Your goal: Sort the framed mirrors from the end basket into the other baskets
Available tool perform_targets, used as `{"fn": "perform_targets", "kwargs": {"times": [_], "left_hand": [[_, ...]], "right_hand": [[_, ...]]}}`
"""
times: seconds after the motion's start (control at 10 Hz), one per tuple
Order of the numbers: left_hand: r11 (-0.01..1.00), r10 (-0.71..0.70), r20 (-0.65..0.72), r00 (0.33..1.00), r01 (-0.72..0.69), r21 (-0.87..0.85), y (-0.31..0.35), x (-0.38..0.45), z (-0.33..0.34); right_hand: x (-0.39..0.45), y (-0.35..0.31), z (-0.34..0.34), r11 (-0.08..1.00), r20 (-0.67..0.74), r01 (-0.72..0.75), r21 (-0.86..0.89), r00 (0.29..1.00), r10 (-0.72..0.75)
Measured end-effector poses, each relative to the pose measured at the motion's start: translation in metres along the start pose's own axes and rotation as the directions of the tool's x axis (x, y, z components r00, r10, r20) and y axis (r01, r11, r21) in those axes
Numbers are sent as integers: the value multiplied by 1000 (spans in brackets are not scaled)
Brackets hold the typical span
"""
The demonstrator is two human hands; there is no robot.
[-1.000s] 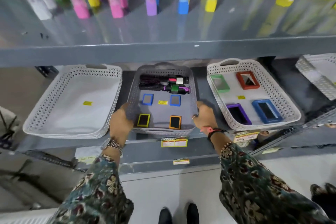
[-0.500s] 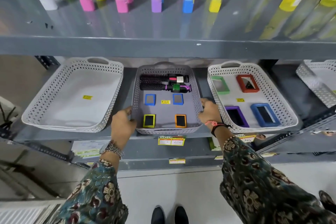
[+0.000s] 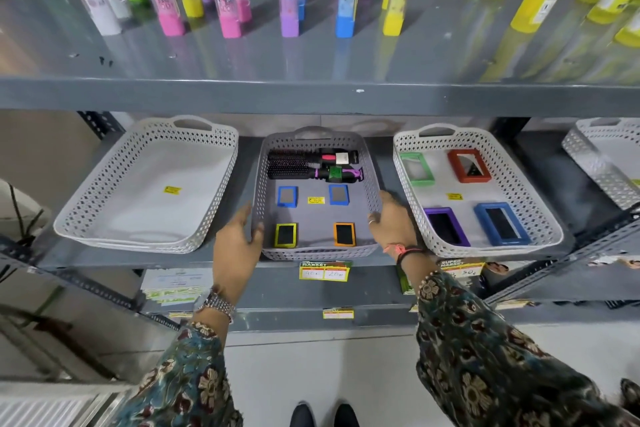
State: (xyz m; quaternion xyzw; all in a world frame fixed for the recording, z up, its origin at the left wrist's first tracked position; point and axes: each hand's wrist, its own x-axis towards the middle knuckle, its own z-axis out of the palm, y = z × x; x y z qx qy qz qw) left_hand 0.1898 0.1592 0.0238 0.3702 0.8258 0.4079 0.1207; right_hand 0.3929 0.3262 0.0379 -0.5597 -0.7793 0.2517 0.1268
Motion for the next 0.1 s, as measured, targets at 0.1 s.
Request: {"fn": "perform_targets", "kwargs": {"times": [0.1], "left_hand": [[982,189,-183,965,-188,23,25,-25,-6]], "right_hand": [[-18,-3,7,982,-134,185,-38,973,-189]]}}
